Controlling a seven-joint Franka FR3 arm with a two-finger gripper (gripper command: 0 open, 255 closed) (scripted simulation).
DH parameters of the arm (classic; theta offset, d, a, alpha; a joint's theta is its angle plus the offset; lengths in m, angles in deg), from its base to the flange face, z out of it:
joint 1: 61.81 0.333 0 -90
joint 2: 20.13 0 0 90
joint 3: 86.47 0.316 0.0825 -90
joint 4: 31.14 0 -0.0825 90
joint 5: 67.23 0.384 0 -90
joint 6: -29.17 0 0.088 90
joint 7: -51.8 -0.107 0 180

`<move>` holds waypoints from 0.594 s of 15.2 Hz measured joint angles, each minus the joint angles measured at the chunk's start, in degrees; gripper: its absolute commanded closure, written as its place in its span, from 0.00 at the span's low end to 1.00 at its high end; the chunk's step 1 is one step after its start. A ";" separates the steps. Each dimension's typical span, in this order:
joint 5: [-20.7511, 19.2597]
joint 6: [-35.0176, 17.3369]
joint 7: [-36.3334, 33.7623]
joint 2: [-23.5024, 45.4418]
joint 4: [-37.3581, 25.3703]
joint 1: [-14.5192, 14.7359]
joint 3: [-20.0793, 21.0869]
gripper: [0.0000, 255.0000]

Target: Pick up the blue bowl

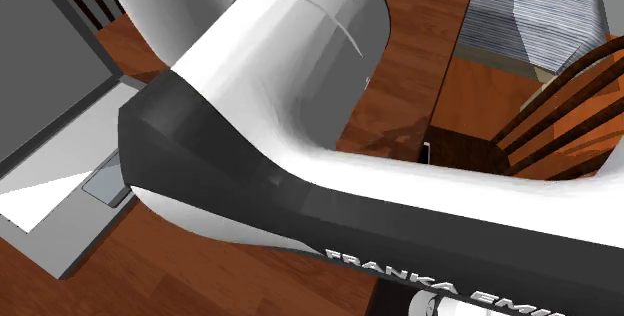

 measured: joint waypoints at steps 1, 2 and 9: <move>-0.32 -1.19 0.60 2.17 -1.24 -0.21 -0.39 0.00; -0.56 -1.56 1.21 3.96 -2.96 -0.40 -0.72 0.00; -1.38 -4.63 4.92 18.11 -16.21 -1.44 -2.50 0.00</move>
